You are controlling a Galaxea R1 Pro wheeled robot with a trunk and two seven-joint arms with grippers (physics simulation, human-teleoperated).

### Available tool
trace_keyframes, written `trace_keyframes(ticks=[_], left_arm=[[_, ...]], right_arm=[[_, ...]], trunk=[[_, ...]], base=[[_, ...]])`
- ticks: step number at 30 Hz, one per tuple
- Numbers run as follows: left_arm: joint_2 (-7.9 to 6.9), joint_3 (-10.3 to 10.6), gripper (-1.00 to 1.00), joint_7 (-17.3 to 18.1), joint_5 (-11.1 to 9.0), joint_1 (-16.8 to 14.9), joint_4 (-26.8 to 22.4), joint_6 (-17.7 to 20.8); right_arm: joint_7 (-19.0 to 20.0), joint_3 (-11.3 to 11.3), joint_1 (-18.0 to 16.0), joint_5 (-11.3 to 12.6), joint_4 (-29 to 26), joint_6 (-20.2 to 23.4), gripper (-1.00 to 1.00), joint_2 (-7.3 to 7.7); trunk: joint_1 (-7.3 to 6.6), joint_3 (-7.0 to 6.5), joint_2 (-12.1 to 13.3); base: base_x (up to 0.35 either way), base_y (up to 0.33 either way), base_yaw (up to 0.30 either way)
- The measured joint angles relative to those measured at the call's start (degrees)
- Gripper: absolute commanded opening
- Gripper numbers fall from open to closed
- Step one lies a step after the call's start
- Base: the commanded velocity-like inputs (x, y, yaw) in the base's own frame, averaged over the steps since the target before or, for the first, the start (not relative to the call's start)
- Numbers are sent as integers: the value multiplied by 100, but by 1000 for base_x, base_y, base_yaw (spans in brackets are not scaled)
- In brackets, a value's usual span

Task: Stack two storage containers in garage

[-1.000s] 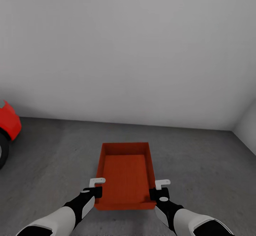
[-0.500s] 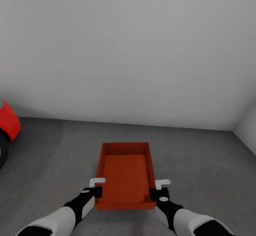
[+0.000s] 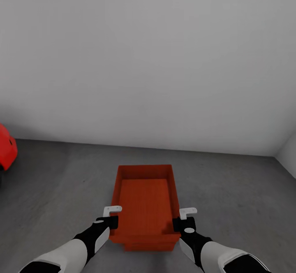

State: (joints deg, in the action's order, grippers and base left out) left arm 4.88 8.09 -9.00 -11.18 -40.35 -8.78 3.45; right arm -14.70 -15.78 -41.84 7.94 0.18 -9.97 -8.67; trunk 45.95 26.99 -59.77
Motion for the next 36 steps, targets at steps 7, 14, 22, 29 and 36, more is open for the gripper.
trace_keyframes(ticks=[7, 14, 22, 29, 36], left_arm=[[0, 1, -100, 0, 0, -1, 0, 1], [-1, 1, -100, 0, 1, -1, -2, 4], [0, -5, -100, 0, 5, -1, -4, 24], [-1, -5, -100, 0, 6, -2, -5, 28], [-2, -2, -100, 0, 2, -2, -2, 19]], right_arm=[[0, 2, 0, -2, 0, 0, -100, 0], [0, 4, 0, -3, -1, 0, -100, 0], [3, 22, 0, -21, -3, 19, -100, 0], [8, 21, -1, -15, -1, 19, -100, 0], [6, 14, -1, -9, 0, 14, -100, -1]], trunk=[[0, 0, 0], [3, 0, 0], [3, 0, 0], [3, 0, 0], [3, 0, 0]], base=[[309, 0, 0], [71, 0, 0], [5, 0, -110], [0, 0, -91], [0, 0, -5]])
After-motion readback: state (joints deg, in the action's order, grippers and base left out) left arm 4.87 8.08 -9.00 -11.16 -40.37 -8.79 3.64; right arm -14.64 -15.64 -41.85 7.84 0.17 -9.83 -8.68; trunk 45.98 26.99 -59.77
